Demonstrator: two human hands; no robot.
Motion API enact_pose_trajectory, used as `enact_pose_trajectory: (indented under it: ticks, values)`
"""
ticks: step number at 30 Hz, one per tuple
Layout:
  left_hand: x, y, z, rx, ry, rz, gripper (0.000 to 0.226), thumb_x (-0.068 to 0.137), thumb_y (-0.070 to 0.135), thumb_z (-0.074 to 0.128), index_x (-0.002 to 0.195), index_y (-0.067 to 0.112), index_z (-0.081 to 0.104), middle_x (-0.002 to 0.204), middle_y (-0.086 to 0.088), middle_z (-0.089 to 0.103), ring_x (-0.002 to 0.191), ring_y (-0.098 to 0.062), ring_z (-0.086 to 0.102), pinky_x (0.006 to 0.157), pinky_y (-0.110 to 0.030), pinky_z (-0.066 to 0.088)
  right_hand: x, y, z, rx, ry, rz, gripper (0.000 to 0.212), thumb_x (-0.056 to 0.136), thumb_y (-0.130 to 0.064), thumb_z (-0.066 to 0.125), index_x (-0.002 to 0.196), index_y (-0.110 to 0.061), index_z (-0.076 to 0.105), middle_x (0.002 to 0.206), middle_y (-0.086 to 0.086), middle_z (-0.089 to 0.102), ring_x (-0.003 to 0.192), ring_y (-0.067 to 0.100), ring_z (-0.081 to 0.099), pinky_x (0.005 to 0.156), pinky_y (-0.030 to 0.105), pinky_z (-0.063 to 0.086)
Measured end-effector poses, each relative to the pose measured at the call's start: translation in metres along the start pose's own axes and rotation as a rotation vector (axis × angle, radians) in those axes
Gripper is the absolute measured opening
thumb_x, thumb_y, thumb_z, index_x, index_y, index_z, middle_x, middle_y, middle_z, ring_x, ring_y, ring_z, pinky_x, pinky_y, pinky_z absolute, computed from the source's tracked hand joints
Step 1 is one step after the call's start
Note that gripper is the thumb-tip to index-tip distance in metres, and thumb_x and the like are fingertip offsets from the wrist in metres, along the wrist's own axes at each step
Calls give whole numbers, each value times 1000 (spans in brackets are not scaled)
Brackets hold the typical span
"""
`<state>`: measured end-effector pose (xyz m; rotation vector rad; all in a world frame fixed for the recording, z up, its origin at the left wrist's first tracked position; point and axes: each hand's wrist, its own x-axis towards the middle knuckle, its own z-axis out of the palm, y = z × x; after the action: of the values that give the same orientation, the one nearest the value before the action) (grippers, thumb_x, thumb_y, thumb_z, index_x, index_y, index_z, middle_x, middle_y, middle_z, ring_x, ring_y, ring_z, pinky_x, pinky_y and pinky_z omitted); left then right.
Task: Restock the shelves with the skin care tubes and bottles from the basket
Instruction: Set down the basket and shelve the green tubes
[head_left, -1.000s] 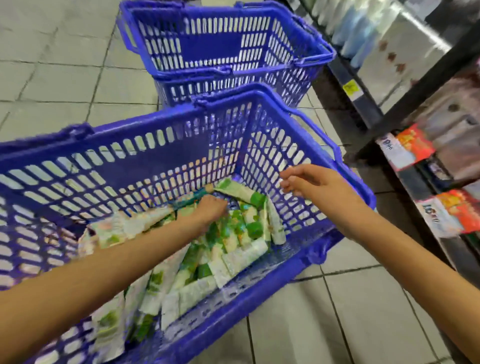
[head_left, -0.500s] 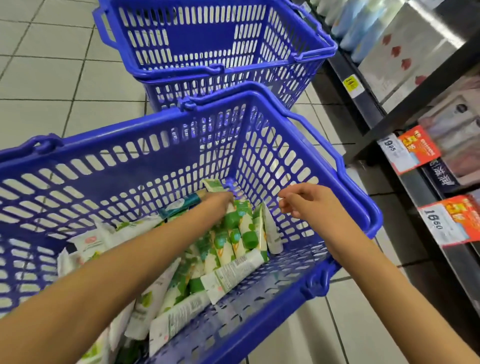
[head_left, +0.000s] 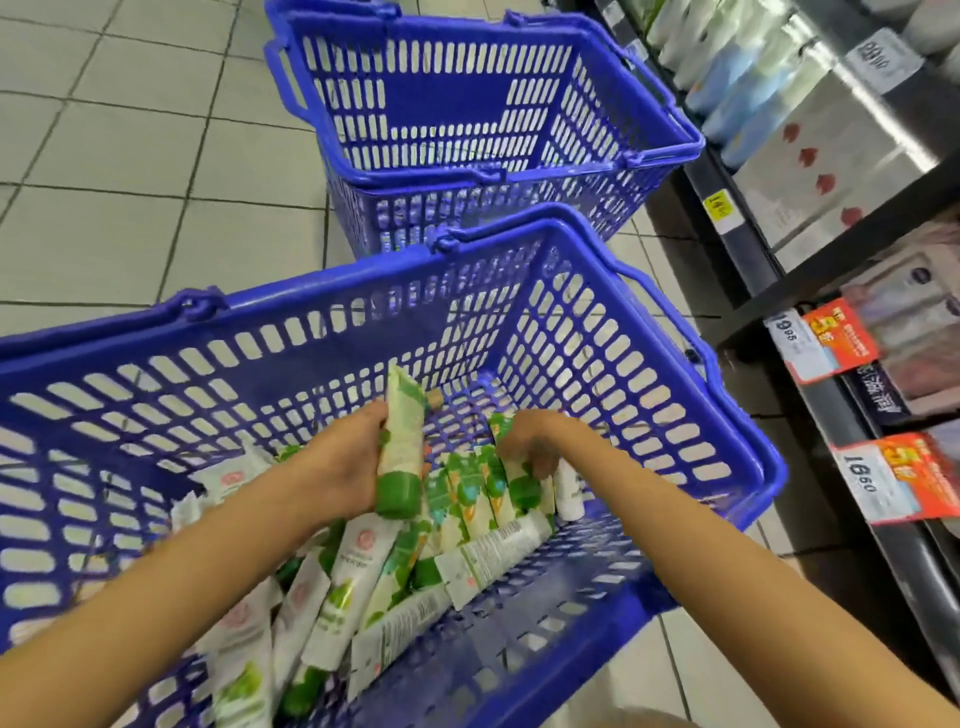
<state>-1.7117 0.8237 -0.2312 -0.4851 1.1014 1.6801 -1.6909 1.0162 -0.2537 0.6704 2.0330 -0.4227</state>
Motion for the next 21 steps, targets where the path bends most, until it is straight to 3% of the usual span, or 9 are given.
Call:
enact_pose_trajectory:
  ticks: [2,5,8,10,11,13,16,18,21]
  values:
    - [-11,5,5,-31,-61,-11,30,99,27,36,92,13,62,76,-6,56,67,-18,53,64,-33,48,13,-6,13,-187,83,7,34,94,-19,51,124,-3,47,113,17,57,75,25,56,77,32,49]
    - [-21,11,13,13,-131,-16,24,93,24,47,94,9,65,67,-5,69,53,-15,65,48,-27,55,23,-4,28,-407,211,-25,35,90,-28,55,119,-8,55,124,9,57,110,27,55,99,38,38]
    - [-25,12,20,40,-103,14,27,89,27,52,77,11,69,53,-3,66,40,-12,61,37,-20,48,23,-4,36,-422,112,-34,28,87,-37,58,102,-14,57,96,6,59,101,22,55,87,33,43]
    - [-25,10,20,52,-70,60,22,88,34,53,82,15,62,49,-1,61,36,-10,55,36,-17,44,21,-8,41,-213,46,-37,28,85,-35,63,75,-12,49,71,2,47,83,15,51,58,20,42]
    - [-24,8,19,49,-82,86,20,88,36,52,89,17,58,51,-1,61,37,-9,54,37,-17,44,20,-9,41,-36,32,-48,31,85,-31,65,72,-9,47,71,3,50,78,16,53,52,17,41]
    - [-21,4,17,98,-132,167,21,85,40,51,98,23,53,55,0,64,40,-9,55,41,-18,47,10,-12,33,449,12,-67,28,85,-22,65,85,2,50,82,12,59,75,22,61,57,22,48]
    - [-18,3,42,248,-165,324,28,82,41,50,97,18,54,57,3,64,43,-8,56,42,-18,47,-25,-4,10,991,37,-126,21,89,-21,61,75,-11,50,68,7,54,53,15,51,47,24,45]
    - [-14,3,80,274,-205,414,16,94,24,43,91,13,53,54,3,63,41,-6,56,41,-16,47,-55,15,-1,1208,146,-238,20,92,-23,56,74,-15,52,64,2,56,52,11,52,49,22,45]
    - [-16,-1,155,344,-371,484,21,91,-1,36,90,14,50,51,3,64,41,-5,58,41,-17,48,-114,71,-13,1543,287,-492,23,95,-12,47,73,-16,51,49,-7,54,42,4,50,44,14,45]
